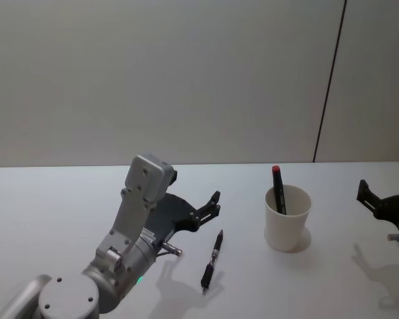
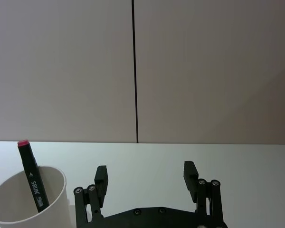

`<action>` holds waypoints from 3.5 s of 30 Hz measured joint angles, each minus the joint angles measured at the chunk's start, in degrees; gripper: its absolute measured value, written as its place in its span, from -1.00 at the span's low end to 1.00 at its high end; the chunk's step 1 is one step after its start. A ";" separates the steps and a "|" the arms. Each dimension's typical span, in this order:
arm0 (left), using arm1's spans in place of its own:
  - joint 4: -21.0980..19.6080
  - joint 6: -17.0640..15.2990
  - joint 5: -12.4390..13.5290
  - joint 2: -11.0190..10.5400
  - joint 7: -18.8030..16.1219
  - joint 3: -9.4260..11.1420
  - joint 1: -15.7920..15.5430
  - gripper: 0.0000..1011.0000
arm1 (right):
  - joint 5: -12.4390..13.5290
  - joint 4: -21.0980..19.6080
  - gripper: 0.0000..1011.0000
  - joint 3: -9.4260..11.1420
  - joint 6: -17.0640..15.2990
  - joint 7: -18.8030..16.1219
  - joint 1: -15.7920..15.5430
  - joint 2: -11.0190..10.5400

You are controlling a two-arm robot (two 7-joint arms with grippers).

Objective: Place the pen into the pen holder.

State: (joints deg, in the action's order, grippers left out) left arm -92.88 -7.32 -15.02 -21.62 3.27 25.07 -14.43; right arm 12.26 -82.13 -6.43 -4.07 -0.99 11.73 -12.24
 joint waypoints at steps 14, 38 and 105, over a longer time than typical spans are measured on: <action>3.04 -8.52 -3.32 1.34 2.18 -0.82 -2.09 0.99 | 0.00 -0.09 0.98 0.10 -0.10 0.09 -0.12 -0.08; 11.77 -22.57 -3.89 6.16 1.55 -0.01 -7.08 0.99 | 0.00 -0.13 0.98 0.10 -0.13 0.08 -0.19 -0.13; 26.25 -32.27 7.05 13.60 4.66 3.52 -14.16 -0.68 | 0.00 -0.12 0.98 0.10 -0.13 0.08 -0.19 -0.13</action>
State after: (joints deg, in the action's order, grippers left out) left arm -66.64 -39.59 -7.98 -8.02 7.93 28.59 -28.59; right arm 12.27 -82.25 -6.34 -4.20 -0.91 11.54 -12.37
